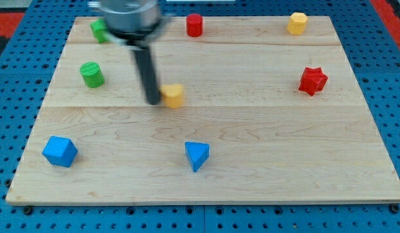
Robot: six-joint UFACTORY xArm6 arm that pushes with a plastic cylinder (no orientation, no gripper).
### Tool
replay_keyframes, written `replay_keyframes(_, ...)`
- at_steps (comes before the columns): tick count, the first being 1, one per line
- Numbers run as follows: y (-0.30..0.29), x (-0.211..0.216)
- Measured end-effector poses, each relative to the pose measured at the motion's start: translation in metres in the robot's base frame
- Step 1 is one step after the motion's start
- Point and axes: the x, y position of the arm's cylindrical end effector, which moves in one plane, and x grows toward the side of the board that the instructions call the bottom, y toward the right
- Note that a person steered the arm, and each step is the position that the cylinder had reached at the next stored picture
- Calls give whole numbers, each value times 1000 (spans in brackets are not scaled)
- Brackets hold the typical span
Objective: Move the yellow heart to the bottom right of the board
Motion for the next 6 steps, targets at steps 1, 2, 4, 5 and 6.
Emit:
replay_keyframes(1,31,-15)
replay_keyframes(2,31,-39)
replay_keyframes(4,127,11)
replay_keyframes(5,154,40)
replay_keyframes(6,84,33)
